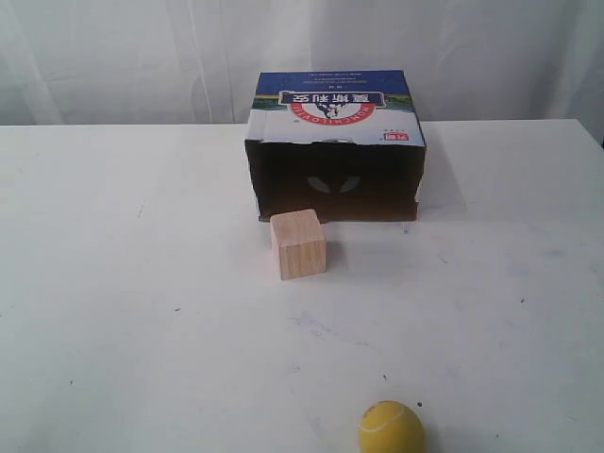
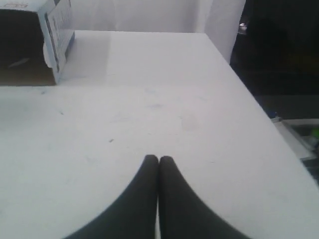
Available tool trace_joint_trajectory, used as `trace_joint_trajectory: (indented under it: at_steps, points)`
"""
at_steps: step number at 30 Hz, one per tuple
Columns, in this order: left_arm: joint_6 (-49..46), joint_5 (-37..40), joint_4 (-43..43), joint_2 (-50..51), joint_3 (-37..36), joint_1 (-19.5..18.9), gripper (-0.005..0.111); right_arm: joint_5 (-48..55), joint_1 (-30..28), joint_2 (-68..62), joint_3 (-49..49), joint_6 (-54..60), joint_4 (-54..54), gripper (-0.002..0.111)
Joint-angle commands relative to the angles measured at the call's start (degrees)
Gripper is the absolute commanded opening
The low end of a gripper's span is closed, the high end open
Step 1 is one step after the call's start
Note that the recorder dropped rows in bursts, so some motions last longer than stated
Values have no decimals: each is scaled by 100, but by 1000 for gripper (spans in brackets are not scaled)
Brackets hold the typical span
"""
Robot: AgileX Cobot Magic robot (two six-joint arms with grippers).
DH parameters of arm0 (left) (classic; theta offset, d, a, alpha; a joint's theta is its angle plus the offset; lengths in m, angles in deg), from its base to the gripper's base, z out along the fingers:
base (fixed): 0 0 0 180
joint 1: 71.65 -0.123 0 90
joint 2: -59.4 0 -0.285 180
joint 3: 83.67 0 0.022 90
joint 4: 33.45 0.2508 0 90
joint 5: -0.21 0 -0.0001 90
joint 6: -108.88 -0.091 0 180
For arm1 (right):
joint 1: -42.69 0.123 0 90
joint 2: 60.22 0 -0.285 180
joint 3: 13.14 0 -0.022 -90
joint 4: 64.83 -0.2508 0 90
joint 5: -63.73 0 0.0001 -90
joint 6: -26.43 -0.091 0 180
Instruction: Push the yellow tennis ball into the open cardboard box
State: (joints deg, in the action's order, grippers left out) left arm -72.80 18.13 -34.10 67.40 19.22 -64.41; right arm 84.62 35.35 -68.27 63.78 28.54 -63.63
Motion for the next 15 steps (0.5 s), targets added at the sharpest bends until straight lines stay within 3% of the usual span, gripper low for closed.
trace_joint_trajectory:
  at_steps: [1, 4, 6, 15]
  points:
    - [-4, 170, -80, -21, -10, 37, 0, -120, -38, 26, 30, 61, 1553, 0]
    - [-4, 170, -80, -21, -10, 37, 0, -120, -38, 26, 30, 61, 3049, 0]
    - [-4, 170, -80, -21, -10, 37, 0, -134, -38, 26, 30, 61, 3487, 0]
    - [-4, 160, -80, -21, -10, 37, 0, -1505, -38, 26, 30, -293, 3413, 0]
